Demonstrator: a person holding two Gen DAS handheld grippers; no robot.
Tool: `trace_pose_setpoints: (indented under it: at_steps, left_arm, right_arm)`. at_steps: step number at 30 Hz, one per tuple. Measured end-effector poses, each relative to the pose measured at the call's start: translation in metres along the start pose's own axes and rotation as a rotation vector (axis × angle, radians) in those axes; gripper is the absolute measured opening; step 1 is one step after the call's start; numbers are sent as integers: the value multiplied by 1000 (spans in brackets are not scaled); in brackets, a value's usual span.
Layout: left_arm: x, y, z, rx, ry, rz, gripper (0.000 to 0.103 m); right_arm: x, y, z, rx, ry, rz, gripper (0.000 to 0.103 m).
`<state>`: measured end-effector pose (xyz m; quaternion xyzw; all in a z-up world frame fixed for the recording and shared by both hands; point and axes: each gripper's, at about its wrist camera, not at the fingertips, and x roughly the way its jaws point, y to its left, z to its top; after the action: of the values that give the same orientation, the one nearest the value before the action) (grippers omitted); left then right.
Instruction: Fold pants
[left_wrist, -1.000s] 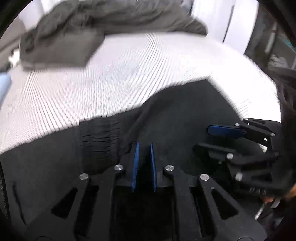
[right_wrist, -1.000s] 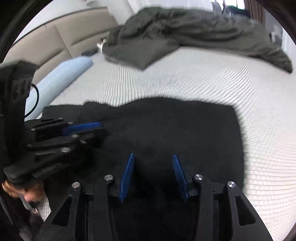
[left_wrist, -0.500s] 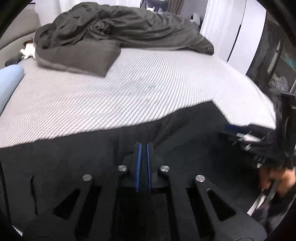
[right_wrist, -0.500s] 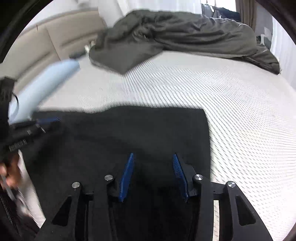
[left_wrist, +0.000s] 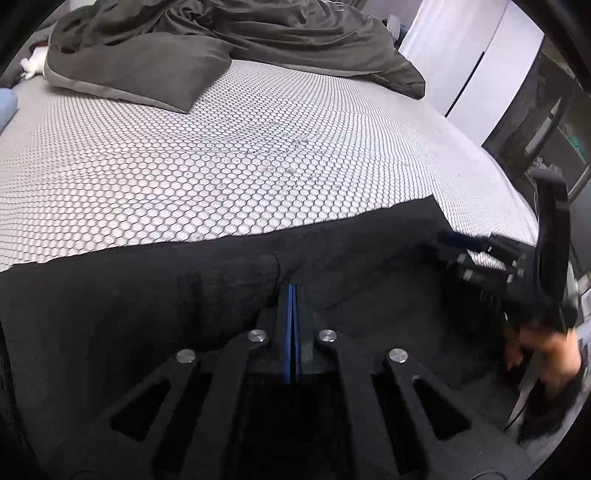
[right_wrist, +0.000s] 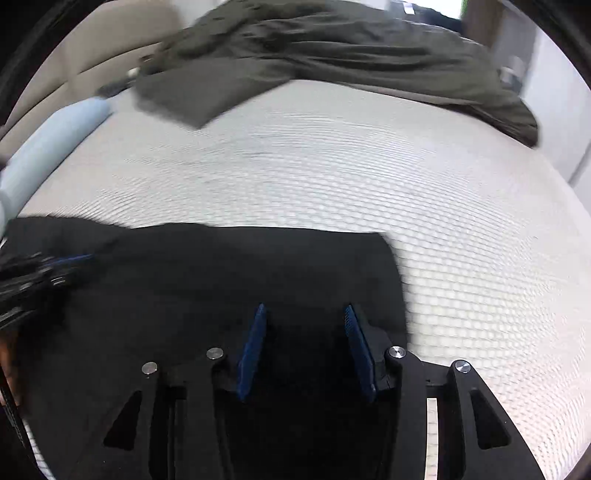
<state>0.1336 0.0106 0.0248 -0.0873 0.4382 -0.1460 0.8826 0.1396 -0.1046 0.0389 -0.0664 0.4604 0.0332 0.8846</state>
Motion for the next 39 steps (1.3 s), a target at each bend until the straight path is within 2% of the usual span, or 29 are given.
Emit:
trace_pose_setpoints:
  at_steps: [3,5,8,9,11,13,15,16,18,20,23,24,26,27,29,30,31,34,36,37,39]
  left_arm:
    - [-13,-7,-4,35,-6,80,1]
    - [-30,-8,-3,60,-49,138,2]
    - [-43,-14,4,37,-112,108,4]
    - [-42,-18,6,39,-116,101,5]
    - [-26,-19,8,32,-90,124,6]
    - [-3,-8,9,-9,-22,142,6]
    - [2,3,5,-41,-9,97,7]
    - [-2,7,3,-47,-14,88,7]
    - [-12,9,0,-24,-11,179,7]
    - [-26,8,-5,-13,-29,227,7]
    - [-61,-4,-16,-1,-92,163,7]
    - [-72,-15,-22,20,-120,132,8]
    - [-86,-32,-35,54,-140,57,17]
    - [-85,-42,-42,73,-133,18,24]
    - [-73,-56,-55,120,-81,-16,24]
    - [-59,-57,-62,144,-21,5,24]
    - [-51,-57,-65,149,3,25,24]
    - [-56,-42,-79,159,30,-21,24]
    - [-70,-31,-85,149,50,-21,24]
    - [-80,-22,-86,111,45,-17,25]
    - [-95,-8,-86,38,4,-28,25]
  right_arm:
    - [-12,-9,2,43,-34,24,45]
    - [-23,-5,4,50,-73,51,45]
    - [-32,14,12,55,-116,182,45]
    - [-28,26,17,57,-111,246,46]
    - [-15,45,21,31,-78,289,46]
    - [-1,60,18,-19,-23,251,46]
    - [15,62,14,-53,29,187,46]
    - [15,54,12,-58,23,172,46]
    - [13,33,11,-43,25,95,46]
    - [3,1,7,20,10,25,46]
    - [-31,-23,-4,78,-42,45,46]
    - [-46,-18,-9,63,-74,101,47]
    - [-64,0,-22,22,-91,198,49]
    - [-64,16,-28,-14,-78,289,53]
    - [-48,44,-34,-85,17,370,53]
    - [-42,50,-37,-114,43,355,53]
    - [-35,54,-44,-171,60,285,53]
    - [-45,22,-53,-149,49,226,53]
    - [-51,-22,-58,-53,19,190,55]
    - [-52,-34,-60,-13,16,186,55]
    - [-55,-79,-70,142,10,212,56]
